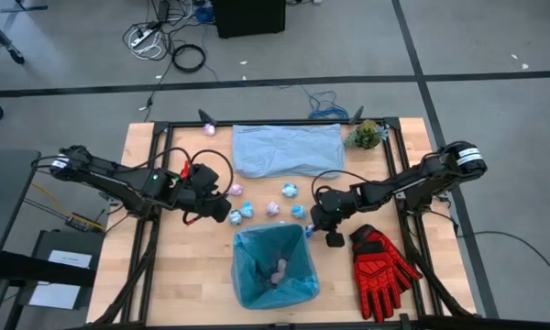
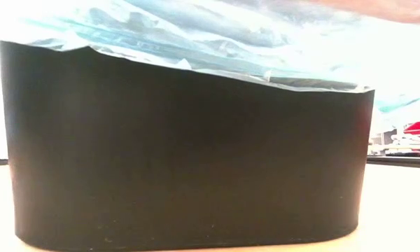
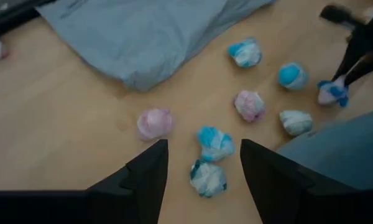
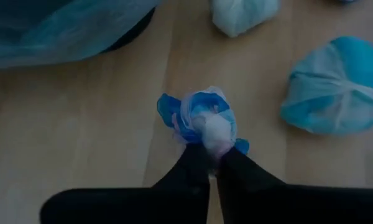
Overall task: Place trash/remove bag and relplace
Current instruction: Put the pink crumbled trash bag into the trash bin
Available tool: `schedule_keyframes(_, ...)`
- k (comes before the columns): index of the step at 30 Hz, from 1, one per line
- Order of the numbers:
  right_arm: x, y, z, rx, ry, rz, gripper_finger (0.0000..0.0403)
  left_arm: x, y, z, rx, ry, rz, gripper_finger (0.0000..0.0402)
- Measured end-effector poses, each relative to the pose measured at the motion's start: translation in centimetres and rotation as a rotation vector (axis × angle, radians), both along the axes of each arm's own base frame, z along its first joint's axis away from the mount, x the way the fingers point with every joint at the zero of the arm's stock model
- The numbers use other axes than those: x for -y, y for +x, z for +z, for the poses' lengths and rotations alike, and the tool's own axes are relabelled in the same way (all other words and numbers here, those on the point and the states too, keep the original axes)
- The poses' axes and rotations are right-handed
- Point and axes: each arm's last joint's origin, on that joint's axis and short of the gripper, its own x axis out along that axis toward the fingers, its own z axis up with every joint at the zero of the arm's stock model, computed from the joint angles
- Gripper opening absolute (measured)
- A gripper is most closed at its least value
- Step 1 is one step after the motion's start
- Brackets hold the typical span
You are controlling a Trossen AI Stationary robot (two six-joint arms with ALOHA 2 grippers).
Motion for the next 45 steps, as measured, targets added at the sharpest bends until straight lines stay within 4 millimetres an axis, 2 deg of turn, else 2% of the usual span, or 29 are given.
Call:
schedule_keyframes(5, 0.4, -1.0, 3.5, 0.032, -0.027, -0.072, 0.0003, 0.7, 0.3, -0.4, -0.016, -0.001, -0.025, 0.0206)
schedule_keyframes(11, 1.0, -2.3, 9.6, 0.141, -0.102, -0.064, 0.0001, 1.4, 0.9, -2.1, -0.099, 0.038, -0.064, 0.0206)
schedule_keyframes(14, 1.6, -3.0, 13.1, 0.19, -0.154, -0.104, 0.0001, 1.8, 1.1, -3.5, -0.145, -0.006, -0.086, 0.0206)
schedule_keyframes(17, 1.7, -3.5, 16.3, 0.266, -0.175, -0.137, 0.0001, 2.6, 1.6, -3.9, -0.118, -0.038, -0.133, 0.0206)
schedule_keyframes(21, 1.4, -3.3, 20.5, 0.428, -0.131, -0.071, 0.0, 3.2, 1.4, -3.9, -0.126, -0.013, -0.18, 0.0206)
schedule_keyframes(24, 0.7, -2.5, 22.4, 0.491, -0.095, 0.047, 0.0002, 3.4, 1.1, -4.0, -0.164, 0.035, -0.248, 0.0206)
schedule_keyframes(30, -1.1, 0.8, 24.2, 0.51, -0.031, 0.24, 0.0003, 3.7, 0.9, -4.0, -0.229, 0.142, -0.407, 0.0206)
schedule_keyframes(36, -3.0, 3.7, 24.1, 0.49, 0.035, 0.425, 0.0014, 3.5, 0.7, -4.1, -0.276, 0.192, -0.45, 0.0206)
schedule_keyframes(40, -3.5, 4.8, 23.1, 0.455, 0.051, 0.449, 0.0043, 3.6, 0.8, -4.1, -0.291, 0.215, -0.498, 0.0206)
schedule_keyframes(45, -3.9, 5.3, 22.5, 0.435, 0.039, 0.445, 0.0101, 3.6, 0.7, -4.1, -0.288, 0.181, -0.495, 0.0206)
